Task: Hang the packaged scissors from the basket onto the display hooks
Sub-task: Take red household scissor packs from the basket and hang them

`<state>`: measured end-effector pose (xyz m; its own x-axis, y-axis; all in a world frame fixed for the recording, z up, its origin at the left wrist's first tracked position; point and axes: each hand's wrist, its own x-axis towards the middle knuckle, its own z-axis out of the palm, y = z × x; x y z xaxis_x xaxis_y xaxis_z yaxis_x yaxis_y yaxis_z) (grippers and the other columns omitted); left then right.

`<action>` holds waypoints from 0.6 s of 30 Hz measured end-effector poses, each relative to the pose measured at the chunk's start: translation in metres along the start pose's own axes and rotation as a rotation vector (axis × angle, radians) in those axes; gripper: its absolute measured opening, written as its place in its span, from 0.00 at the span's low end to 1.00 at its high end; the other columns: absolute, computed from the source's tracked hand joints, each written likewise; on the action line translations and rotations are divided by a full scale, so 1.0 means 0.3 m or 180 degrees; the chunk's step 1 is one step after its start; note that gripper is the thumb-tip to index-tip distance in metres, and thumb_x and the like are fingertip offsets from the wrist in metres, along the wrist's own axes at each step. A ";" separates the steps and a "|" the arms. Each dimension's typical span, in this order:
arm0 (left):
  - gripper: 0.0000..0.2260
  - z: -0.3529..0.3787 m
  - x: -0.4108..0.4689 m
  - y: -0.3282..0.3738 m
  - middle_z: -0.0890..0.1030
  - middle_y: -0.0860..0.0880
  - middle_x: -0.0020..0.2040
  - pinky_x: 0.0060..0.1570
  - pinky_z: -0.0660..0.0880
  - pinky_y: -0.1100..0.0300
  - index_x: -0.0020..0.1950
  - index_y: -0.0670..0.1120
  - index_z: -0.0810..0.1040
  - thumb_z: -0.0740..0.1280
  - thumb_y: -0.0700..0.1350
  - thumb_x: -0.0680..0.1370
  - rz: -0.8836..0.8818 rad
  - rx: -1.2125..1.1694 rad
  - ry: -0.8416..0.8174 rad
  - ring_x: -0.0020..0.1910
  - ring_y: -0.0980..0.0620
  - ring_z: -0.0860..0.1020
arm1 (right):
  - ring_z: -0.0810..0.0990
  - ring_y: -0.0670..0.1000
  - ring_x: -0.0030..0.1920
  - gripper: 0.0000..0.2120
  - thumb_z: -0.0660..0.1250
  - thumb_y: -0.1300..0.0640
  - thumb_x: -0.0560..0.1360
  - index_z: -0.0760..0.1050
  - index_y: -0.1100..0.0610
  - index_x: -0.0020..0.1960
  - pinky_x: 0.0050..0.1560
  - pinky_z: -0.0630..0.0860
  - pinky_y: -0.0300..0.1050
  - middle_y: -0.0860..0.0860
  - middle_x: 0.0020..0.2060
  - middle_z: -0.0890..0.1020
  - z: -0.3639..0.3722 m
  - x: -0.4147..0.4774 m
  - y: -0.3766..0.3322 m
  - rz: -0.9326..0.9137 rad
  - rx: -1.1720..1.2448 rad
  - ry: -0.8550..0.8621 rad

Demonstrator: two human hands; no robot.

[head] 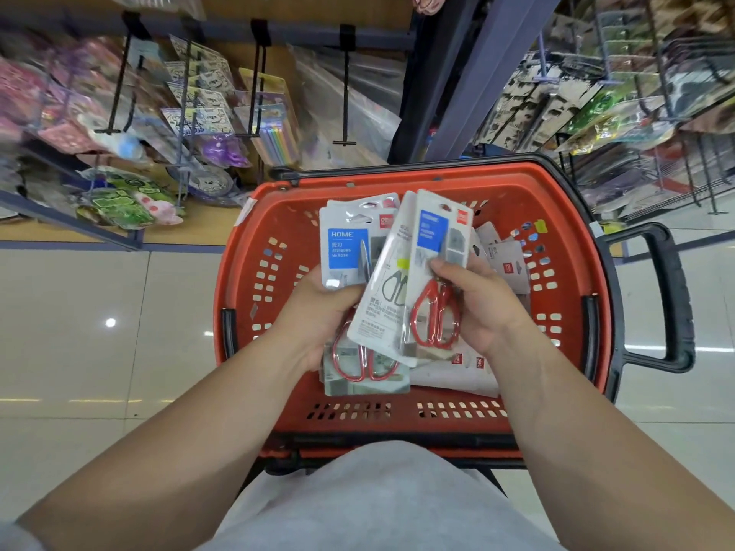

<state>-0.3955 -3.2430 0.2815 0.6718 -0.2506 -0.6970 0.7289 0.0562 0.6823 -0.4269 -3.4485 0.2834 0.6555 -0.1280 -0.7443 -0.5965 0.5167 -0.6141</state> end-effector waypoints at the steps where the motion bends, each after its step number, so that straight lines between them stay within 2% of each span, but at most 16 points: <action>1: 0.12 -0.011 0.000 -0.004 0.89 0.45 0.53 0.42 0.84 0.56 0.59 0.45 0.83 0.74 0.34 0.78 0.0025 0.0032 0.0100 0.50 0.47 0.88 | 0.87 0.56 0.51 0.13 0.71 0.65 0.77 0.81 0.59 0.61 0.50 0.85 0.53 0.57 0.53 0.88 -0.013 -0.001 -0.012 -0.0012 0.0005 0.0048; 4: 0.14 -0.055 0.004 -0.012 0.89 0.47 0.54 0.52 0.83 0.50 0.61 0.47 0.84 0.75 0.36 0.77 0.0038 0.0072 0.0424 0.53 0.47 0.87 | 0.87 0.56 0.55 0.11 0.72 0.65 0.77 0.83 0.53 0.57 0.56 0.83 0.56 0.54 0.53 0.88 -0.052 -0.009 -0.049 -0.0141 -0.0165 0.0222; 6: 0.15 -0.082 0.011 -0.017 0.88 0.49 0.56 0.57 0.82 0.49 0.63 0.49 0.83 0.75 0.36 0.78 0.0055 0.0021 0.0523 0.55 0.48 0.87 | 0.88 0.51 0.51 0.12 0.72 0.65 0.78 0.81 0.50 0.54 0.49 0.83 0.51 0.50 0.51 0.89 -0.064 -0.022 -0.079 -0.0306 -0.0357 0.0252; 8: 0.16 -0.095 0.016 -0.020 0.88 0.50 0.56 0.56 0.82 0.51 0.63 0.49 0.83 0.75 0.36 0.78 0.0099 0.0018 0.0552 0.54 0.49 0.87 | 0.88 0.46 0.44 0.13 0.71 0.67 0.78 0.80 0.49 0.55 0.40 0.83 0.45 0.48 0.48 0.89 -0.060 -0.030 -0.096 -0.0422 -0.0512 0.0191; 9: 0.16 -0.100 0.020 -0.023 0.88 0.50 0.55 0.55 0.82 0.52 0.62 0.50 0.83 0.75 0.35 0.78 0.0136 0.0056 0.0578 0.54 0.50 0.87 | 0.89 0.46 0.43 0.13 0.71 0.67 0.78 0.80 0.50 0.56 0.39 0.84 0.45 0.48 0.47 0.89 -0.054 -0.029 -0.097 -0.0443 -0.0617 0.0200; 12: 0.15 -0.103 0.029 -0.026 0.89 0.53 0.52 0.51 0.83 0.56 0.59 0.52 0.83 0.74 0.35 0.78 0.0297 0.0263 0.0663 0.52 0.51 0.87 | 0.89 0.50 0.50 0.17 0.73 0.66 0.78 0.78 0.53 0.64 0.47 0.86 0.49 0.49 0.51 0.89 -0.036 -0.015 -0.080 -0.0753 -0.1316 0.0532; 15: 0.15 -0.097 0.026 -0.028 0.89 0.55 0.51 0.52 0.83 0.54 0.59 0.54 0.83 0.75 0.36 0.78 0.0424 0.0358 0.0764 0.51 0.54 0.87 | 0.85 0.43 0.52 0.13 0.74 0.61 0.77 0.78 0.50 0.59 0.50 0.82 0.38 0.40 0.50 0.84 0.002 -0.023 -0.073 -0.1470 -0.2338 0.1055; 17: 0.15 -0.082 0.021 -0.035 0.88 0.56 0.51 0.53 0.83 0.54 0.58 0.55 0.83 0.75 0.36 0.78 0.0500 0.0401 0.0840 0.51 0.55 0.87 | 0.81 0.42 0.51 0.12 0.75 0.60 0.77 0.78 0.50 0.58 0.47 0.74 0.32 0.38 0.48 0.81 0.049 -0.045 -0.061 -0.1752 -0.2723 0.1035; 18: 0.15 -0.071 0.020 -0.040 0.88 0.56 0.52 0.54 0.83 0.54 0.59 0.54 0.83 0.75 0.36 0.78 0.0538 0.0416 0.0856 0.51 0.55 0.87 | 0.81 0.42 0.51 0.11 0.75 0.59 0.77 0.79 0.51 0.58 0.46 0.74 0.33 0.39 0.48 0.82 0.073 -0.051 -0.048 -0.1753 -0.2711 0.0909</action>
<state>-0.3975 -3.2245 0.2645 0.8051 0.0166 -0.5929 0.5929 -0.0536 0.8035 -0.4181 -3.4355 0.3094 0.8675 -0.4160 -0.2727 -0.4505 -0.4247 -0.7853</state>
